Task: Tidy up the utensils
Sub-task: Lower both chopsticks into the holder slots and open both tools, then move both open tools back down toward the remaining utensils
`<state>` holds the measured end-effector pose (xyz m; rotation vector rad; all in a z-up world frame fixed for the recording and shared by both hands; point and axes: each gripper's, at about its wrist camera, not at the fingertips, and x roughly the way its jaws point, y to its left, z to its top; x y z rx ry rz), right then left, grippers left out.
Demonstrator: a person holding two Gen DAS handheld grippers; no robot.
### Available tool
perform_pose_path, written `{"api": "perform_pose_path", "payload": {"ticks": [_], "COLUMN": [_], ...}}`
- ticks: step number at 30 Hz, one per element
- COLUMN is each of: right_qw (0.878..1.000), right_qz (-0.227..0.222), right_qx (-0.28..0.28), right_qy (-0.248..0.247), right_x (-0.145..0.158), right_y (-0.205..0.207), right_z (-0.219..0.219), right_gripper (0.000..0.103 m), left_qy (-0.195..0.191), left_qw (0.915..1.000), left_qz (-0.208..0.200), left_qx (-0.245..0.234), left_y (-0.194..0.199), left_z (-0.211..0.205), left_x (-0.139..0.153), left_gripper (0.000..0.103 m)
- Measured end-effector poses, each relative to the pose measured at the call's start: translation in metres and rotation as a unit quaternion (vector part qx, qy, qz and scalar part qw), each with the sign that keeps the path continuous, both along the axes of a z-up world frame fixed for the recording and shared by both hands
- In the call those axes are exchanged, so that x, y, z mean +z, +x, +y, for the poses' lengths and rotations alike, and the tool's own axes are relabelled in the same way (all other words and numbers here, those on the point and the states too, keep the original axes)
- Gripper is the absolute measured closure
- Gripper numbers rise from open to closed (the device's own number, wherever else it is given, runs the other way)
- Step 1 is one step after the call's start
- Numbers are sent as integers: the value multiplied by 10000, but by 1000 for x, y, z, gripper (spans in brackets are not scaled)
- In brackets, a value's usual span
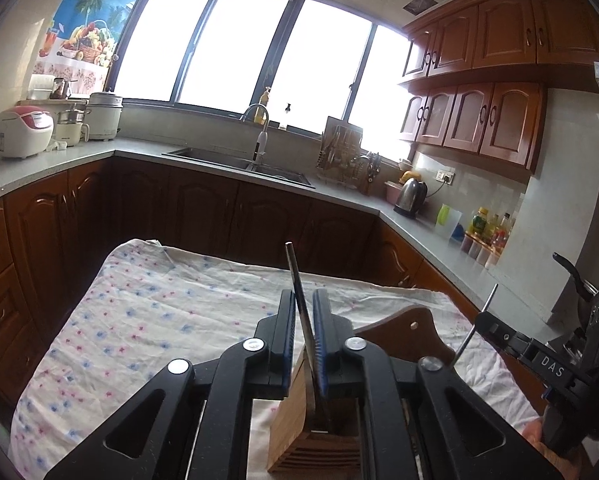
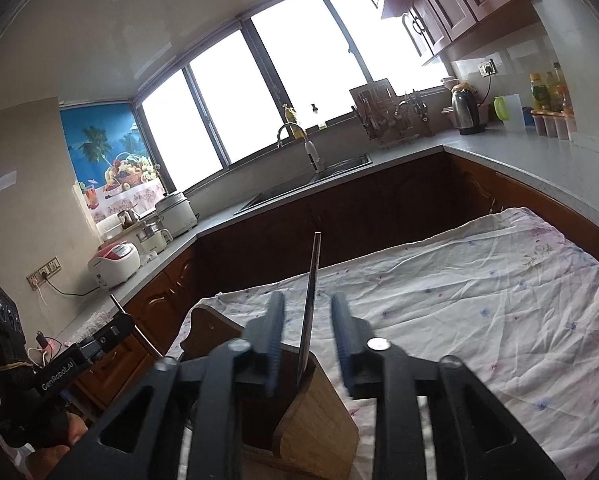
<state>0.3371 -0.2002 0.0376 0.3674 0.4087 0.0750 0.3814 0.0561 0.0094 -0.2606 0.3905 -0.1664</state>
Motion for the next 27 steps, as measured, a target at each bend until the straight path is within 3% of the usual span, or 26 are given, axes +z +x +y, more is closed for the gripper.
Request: {"api": "perform_pose_path", "payload": {"ticks": [2,4,6,9,12,13,17,27], "right_qw": [9999,9998,9996,9994,9992,9991,9991,9986], "right_qz": [-71,-114,-157,-198,-226,-237,-253,-227], "right_qx": [-28,-59,-64,-76,-67,-68,-42,-318], "right_qy": [70,129,220,272,333,341,351,366], "right_x": [3,6,9,14,19,20,25,30], "right_y": [-7,-14,-23,-35,-52,-57,-83,-153], "right_z": [-4,-8,-13,-17,-21,-22,-27,-47], "right_gripper": [48,40,26,15,7,7,7,7], "left_qy": [-27,-25,-38,-18,-37,9,133,165], "left_qw": [10000,9999,9999,9997,9995,9995,9993,9998], "left_qz": [-48,-83,-90,-80,-119,-86,-116,95], "left_qx": [62,101,122,243,274,314,327,86], "left_y": [-8,-16,-24,-39,-58,-64,-90,-145], "left_z": [2,5,7,11,12,11,4,-9], "left_x": [2,5,6,8,10,11,14,23], "left_gripper": [68,61,49,23,17,10,1,1]}}
